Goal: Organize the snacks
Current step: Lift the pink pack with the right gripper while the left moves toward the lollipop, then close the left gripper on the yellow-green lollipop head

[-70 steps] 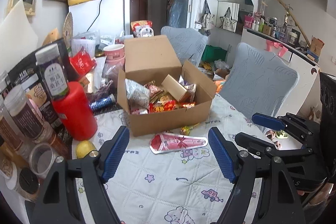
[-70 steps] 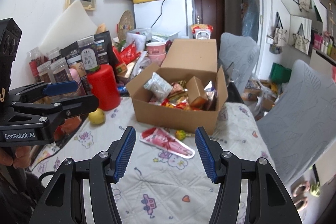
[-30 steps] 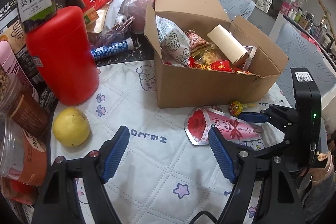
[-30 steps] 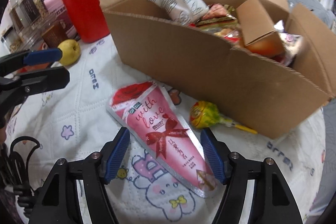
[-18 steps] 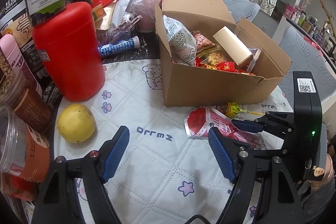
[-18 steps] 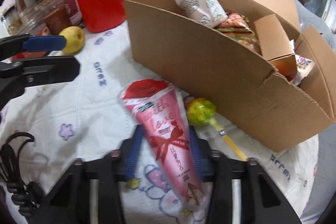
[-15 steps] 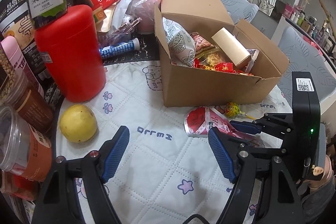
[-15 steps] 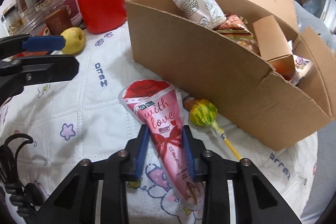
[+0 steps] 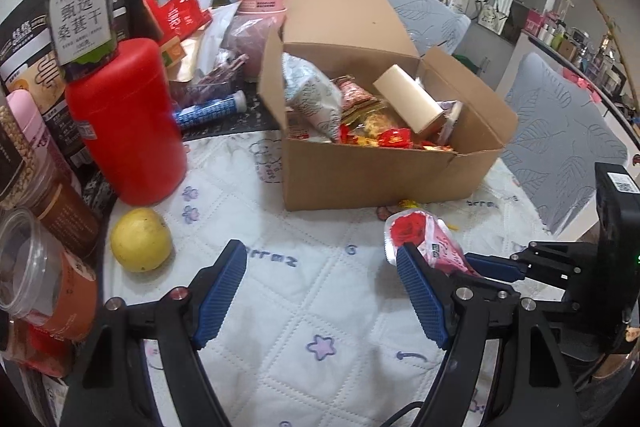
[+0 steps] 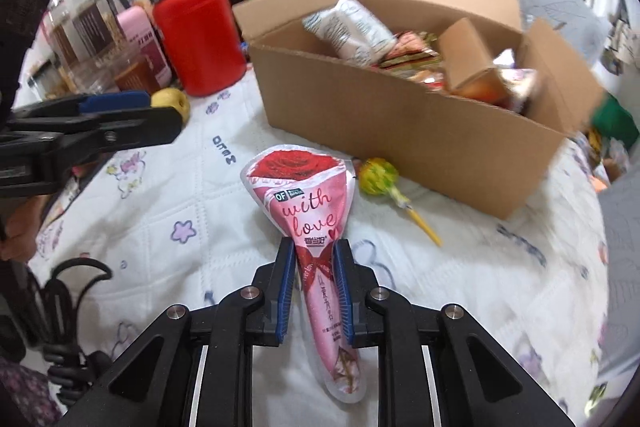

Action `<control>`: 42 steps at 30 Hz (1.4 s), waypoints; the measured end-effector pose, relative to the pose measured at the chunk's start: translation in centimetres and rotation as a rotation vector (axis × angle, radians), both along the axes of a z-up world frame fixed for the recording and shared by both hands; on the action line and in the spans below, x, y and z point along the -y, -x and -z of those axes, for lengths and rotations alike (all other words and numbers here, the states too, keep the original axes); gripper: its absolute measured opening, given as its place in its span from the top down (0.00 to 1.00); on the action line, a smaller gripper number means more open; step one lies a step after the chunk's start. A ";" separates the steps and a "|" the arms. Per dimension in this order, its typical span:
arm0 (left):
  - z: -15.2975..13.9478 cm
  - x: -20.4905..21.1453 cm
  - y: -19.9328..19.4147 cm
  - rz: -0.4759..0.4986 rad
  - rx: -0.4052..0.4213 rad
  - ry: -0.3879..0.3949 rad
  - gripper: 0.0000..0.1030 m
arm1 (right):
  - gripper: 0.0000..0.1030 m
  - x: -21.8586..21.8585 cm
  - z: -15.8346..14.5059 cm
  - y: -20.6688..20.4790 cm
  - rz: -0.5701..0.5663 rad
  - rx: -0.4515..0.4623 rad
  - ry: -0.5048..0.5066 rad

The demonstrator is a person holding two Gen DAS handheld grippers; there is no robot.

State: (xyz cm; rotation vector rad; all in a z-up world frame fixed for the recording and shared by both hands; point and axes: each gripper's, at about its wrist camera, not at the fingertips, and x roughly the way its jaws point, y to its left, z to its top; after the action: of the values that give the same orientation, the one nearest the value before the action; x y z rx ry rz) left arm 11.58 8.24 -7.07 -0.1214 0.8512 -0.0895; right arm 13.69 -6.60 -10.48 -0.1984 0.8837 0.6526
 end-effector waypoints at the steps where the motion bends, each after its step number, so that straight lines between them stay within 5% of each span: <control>1: 0.1 0.4 -0.1 0.012 -0.002 0.006 0.25 | 0.81 0.4 -0.2 0.3 0.013 0.011 -0.001; 14: 1.7 6.1 -2.4 0.123 -0.011 0.027 0.26 | 0.81 8.2 -1.1 1.1 0.204 0.037 -0.005; 24: 5.5 8.6 -6.6 0.159 -0.113 0.097 0.61 | 0.81 10.6 0.2 -0.3 0.279 0.024 -0.002; 30: 6.3 8.3 -7.7 0.130 -0.133 0.158 0.61 | 0.81 11.6 0.8 -0.9 0.304 0.014 -0.002; 36: 6.1 8.0 -8.0 0.070 -0.102 0.143 0.61 | 0.81 11.7 1.2 -1.2 0.300 0.010 -0.007; 42: 7.6 8.4 -9.3 0.035 -0.160 0.140 0.61 | 0.81 11.6 1.4 -1.4 0.300 0.005 -0.007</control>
State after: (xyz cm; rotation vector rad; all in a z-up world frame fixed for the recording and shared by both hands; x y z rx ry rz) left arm 20.89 -0.13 -14.69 -0.2474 1.0068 -0.1741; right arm 15.09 -18.23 -11.85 -0.0594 0.8843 0.3757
